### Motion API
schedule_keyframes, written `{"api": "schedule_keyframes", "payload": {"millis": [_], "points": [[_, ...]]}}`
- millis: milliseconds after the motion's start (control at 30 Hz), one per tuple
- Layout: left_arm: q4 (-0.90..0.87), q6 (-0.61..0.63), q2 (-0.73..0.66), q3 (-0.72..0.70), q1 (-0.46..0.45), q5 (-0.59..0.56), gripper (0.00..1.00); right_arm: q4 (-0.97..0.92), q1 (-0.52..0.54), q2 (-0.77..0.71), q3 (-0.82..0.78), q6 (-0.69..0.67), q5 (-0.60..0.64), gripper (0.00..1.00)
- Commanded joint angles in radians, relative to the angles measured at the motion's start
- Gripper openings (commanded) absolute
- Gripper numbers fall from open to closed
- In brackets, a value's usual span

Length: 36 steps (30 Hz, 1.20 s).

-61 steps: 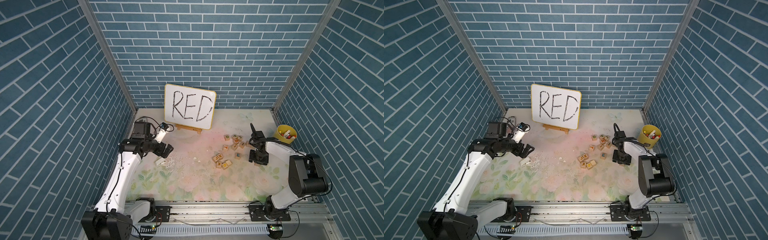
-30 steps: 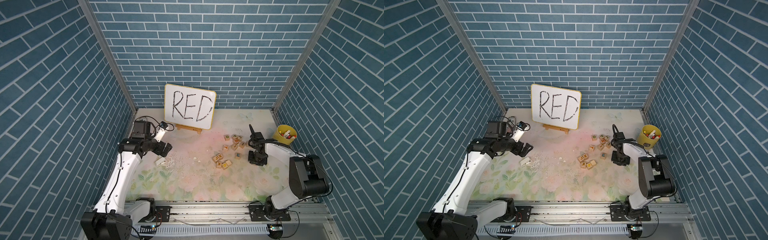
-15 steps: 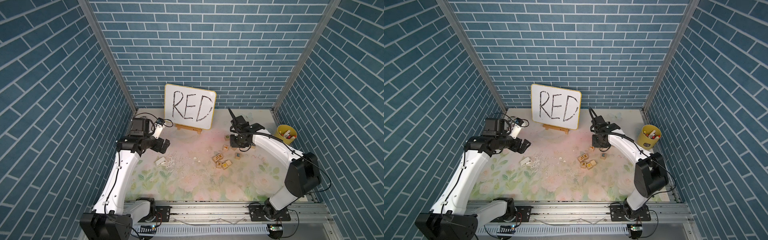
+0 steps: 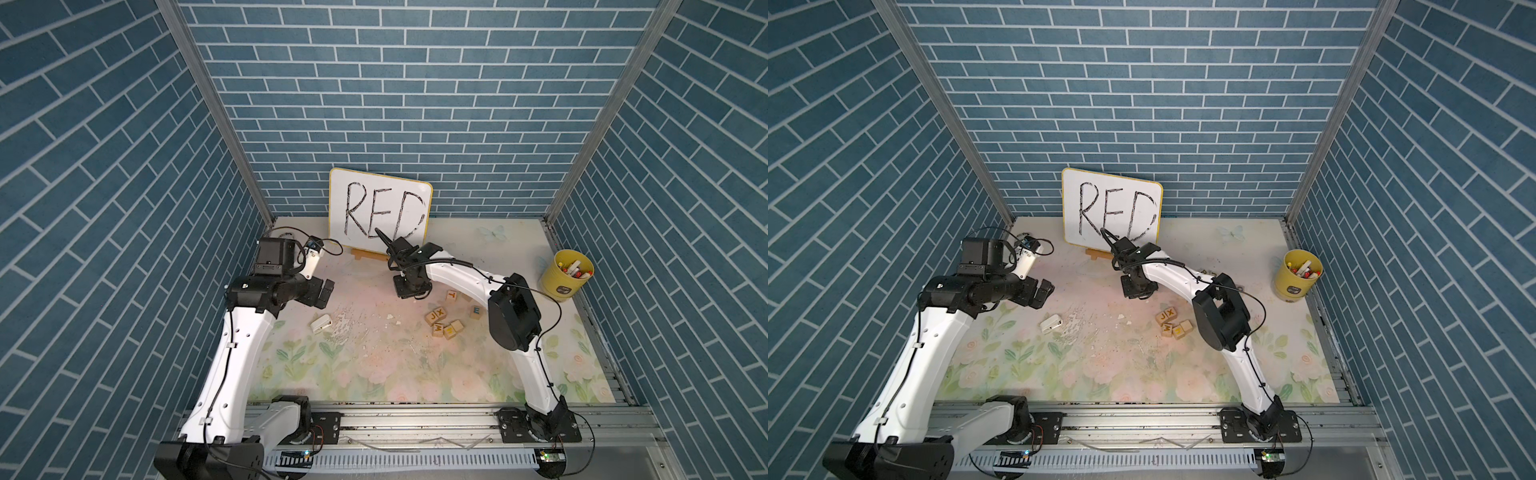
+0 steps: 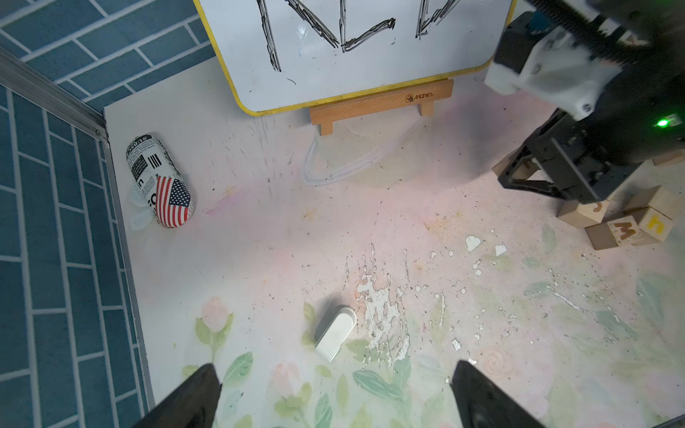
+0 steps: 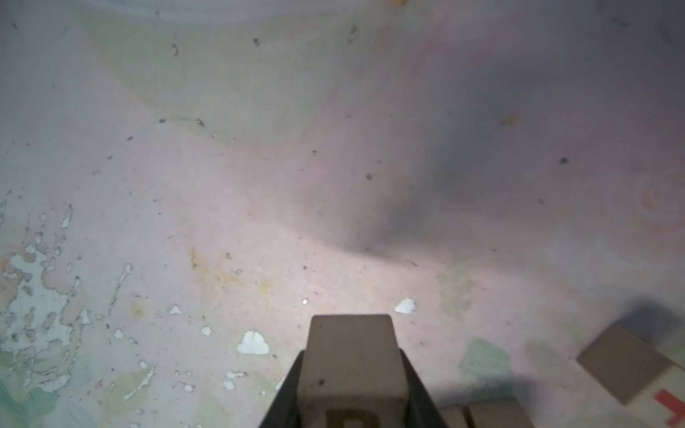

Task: Assemble the uppercase word "red" with letter blocks
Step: Place the letter block at the center of the board.

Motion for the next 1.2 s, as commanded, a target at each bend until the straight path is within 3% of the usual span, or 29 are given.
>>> {"api": "schedule_keyframes", "payload": {"millis": [0,367,667,867,1167], "points": [[-0.026,-0.012,-0.013,0.007,-0.003,0.006,0.99,-0.085,0.010,0.064,0.070,0.044,-0.020,0.21],[-0.018,-0.014,-0.008,-0.019,-0.003,0.040,0.99,-0.126,0.040,0.180,0.182,0.053,-0.008,0.23],[-0.012,-0.025,0.008,-0.016,-0.003,0.053,0.99,-0.128,0.052,0.195,0.205,0.054,-0.001,0.36],[0.011,-0.053,0.013,0.007,-0.003,0.011,0.99,-0.148,0.059,0.174,0.220,0.047,0.035,0.49],[0.083,-0.157,0.005,0.027,-0.003,-0.084,0.99,-0.150,0.057,0.053,0.172,0.049,0.102,0.51]]}}
